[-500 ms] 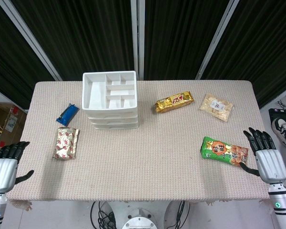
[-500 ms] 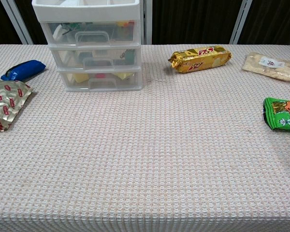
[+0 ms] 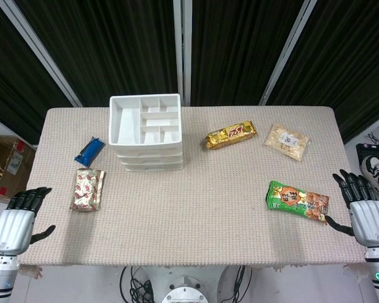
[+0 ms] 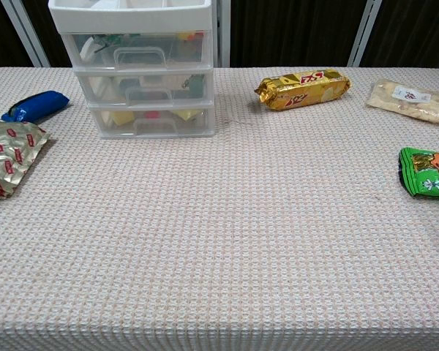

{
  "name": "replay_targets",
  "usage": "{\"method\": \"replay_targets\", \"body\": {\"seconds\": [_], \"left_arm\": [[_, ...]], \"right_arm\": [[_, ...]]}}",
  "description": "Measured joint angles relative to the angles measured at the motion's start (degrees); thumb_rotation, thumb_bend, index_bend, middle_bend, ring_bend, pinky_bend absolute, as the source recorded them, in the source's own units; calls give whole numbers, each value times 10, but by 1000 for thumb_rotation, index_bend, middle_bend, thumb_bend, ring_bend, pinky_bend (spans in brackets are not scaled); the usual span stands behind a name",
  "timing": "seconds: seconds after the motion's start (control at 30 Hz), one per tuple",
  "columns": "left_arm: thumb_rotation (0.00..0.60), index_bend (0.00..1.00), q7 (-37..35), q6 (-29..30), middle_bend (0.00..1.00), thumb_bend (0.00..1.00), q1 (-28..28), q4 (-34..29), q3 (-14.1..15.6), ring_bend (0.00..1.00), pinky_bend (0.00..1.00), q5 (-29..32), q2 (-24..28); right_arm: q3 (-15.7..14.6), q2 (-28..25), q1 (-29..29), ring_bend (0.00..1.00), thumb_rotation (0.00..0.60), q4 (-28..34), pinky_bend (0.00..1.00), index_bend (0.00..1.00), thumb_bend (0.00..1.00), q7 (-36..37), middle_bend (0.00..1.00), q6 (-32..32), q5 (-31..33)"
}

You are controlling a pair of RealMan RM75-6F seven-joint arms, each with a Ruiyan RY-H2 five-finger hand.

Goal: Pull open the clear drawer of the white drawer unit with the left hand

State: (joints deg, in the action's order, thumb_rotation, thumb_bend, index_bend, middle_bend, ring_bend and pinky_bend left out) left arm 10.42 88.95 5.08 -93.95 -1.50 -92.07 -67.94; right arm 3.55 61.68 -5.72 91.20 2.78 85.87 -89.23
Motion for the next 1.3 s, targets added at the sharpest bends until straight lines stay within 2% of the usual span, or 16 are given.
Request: {"method": "replay_targets", "body": {"seconds": [0.13, 0.2, 0.3, 0.4, 0.47, 0.6, 0.8, 1.07, 1.3], "left_arm": [[600, 255, -3, -22, 326, 100, 27, -20, -7, 327, 453, -17, -10], [600, 285, -5, -36, 408, 135, 42, -29, -11, 428, 635, -23, -20], [600, 306, -21, -70, 509, 202, 70, -44, -17, 589, 811, -27, -39], [600, 324, -53, -115, 619, 284, 102, -58, -24, 737, 944, -23, -61], [600, 327, -87, -143, 685, 352, 124, -63, -34, 811, 991, -11, -82], [600, 285, -156, -193, 763, 450, 167, -56, -60, 904, 1000, 34, -142], [600, 192, -240, -244, 847, 526, 212, -13, -100, 954, 1000, 118, -229], [600, 168, -315, -232, 852, 550, 225, 53, -135, 957, 1000, 174, -329], [600, 168, -380, -234, 856, 552, 232, 93, -168, 959, 1000, 216, -380]], "right_arm": [[6, -14, 0, 0, 600, 6, 0, 0, 80, 5, 13, 12, -6], [9, -20, -1, 0, 600, 12, 0, 0, 80, 5, 13, 15, -8], [13, -30, -3, 0, 600, 23, 0, 0, 80, 1, 13, 17, -10], [15, -34, -5, 0, 600, 33, 0, 0, 81, -1, 13, 17, -11], [14, -36, -6, 0, 600, 38, 0, 0, 81, -3, 13, 15, -13], [14, -39, -6, 0, 600, 46, 0, 0, 80, -11, 13, 15, -14], [12, -40, -2, 0, 600, 54, 0, 0, 81, -21, 13, 20, -12], [10, -30, -6, 0, 600, 55, 0, 0, 81, -33, 13, 2, 0], [13, -28, -10, 0, 600, 59, 0, 0, 81, -44, 13, -1, 3]]}}
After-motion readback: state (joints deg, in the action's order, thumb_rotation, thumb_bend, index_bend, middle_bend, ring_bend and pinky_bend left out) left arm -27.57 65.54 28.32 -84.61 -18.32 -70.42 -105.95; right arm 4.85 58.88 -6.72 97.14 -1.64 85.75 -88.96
